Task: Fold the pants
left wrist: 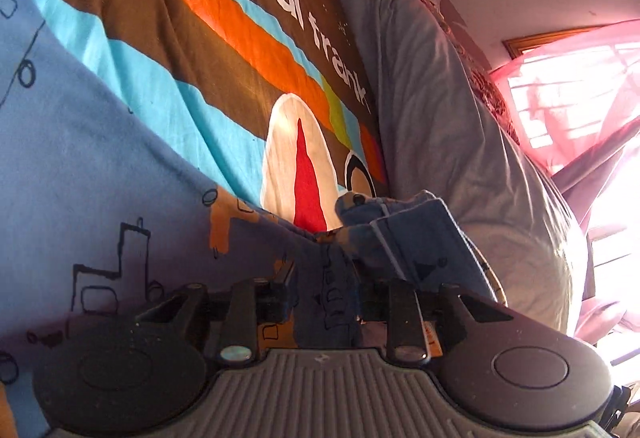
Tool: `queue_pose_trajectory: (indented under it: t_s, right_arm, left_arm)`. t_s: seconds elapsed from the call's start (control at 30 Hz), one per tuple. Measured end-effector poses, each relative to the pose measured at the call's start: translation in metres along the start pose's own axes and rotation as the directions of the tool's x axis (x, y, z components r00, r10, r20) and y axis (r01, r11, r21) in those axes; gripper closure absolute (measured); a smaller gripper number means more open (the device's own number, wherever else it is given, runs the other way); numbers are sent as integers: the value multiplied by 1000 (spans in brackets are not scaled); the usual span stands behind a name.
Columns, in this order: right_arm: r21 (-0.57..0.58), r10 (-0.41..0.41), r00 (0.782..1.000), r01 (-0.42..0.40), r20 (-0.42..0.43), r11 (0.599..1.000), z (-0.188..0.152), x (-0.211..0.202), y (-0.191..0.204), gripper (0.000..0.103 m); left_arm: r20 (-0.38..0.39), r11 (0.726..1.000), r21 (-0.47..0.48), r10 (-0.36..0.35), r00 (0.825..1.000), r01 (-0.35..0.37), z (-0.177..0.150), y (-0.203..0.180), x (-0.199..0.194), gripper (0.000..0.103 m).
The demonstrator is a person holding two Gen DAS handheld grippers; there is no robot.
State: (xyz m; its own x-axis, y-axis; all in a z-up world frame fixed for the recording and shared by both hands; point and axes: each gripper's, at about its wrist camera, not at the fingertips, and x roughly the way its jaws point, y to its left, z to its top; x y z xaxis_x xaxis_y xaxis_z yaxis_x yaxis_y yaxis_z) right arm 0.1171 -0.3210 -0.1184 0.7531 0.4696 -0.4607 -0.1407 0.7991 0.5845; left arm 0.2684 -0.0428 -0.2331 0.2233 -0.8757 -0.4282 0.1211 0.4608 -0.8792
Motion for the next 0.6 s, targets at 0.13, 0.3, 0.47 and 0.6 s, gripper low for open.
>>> queue_pose_trajectory:
  t_s: [0.13,0.3,0.47,0.6]
  right_arm:
    - [-26,18,1000,-19,-25,999,-4,14,18,89]
    - [-48,24,998,-27,-60,998,-10,35,34,89]
    - [-68,1,991,-10,-132,998,-24,61,41,89]
    - [-75,-15,984,2,-178,997,-40,76,41,89]
  left_arm:
    - [34,999,26,35,999,-36,7,-3,-15,73]
    - [79,962,134,229,970,-238,17,-15,-40,73]
    - [116,885,217,396,911,-412,20,-19,-62,68]
    - [130,869,216,427,895,-445,22,-15,-76,63]
